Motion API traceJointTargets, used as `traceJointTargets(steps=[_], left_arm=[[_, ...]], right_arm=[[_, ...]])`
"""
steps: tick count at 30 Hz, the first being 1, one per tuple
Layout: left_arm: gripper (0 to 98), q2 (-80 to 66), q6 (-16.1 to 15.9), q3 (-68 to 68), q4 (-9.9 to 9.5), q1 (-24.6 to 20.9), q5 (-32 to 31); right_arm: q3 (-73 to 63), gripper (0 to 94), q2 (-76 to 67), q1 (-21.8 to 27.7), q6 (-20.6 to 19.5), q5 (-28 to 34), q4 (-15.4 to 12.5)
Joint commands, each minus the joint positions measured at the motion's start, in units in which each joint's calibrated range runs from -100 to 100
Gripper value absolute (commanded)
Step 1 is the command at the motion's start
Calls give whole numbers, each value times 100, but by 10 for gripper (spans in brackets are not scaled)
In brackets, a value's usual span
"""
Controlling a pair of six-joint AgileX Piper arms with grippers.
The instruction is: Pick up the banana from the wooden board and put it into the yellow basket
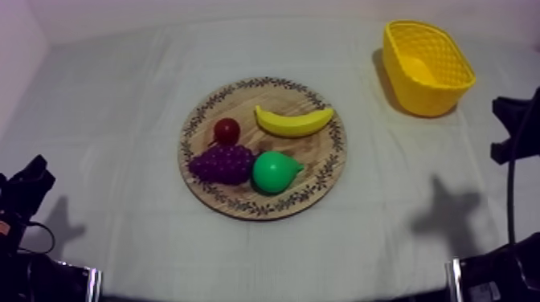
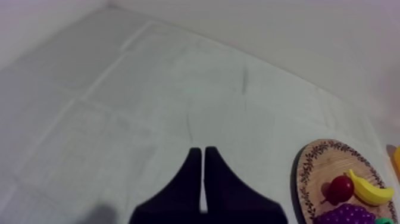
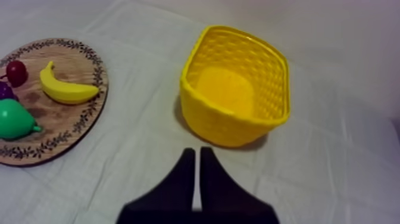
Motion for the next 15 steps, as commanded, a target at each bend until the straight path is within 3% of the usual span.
traceJointTargets(steps=[1,15], left_arm=[[1,-5,0,-1,3,2,0],[1,-5,0,-1,3,2,0]], right_arm=[[-401,4,403,-41,32,84,-24],[-2031,4,2078,-600,507,483,-243]])
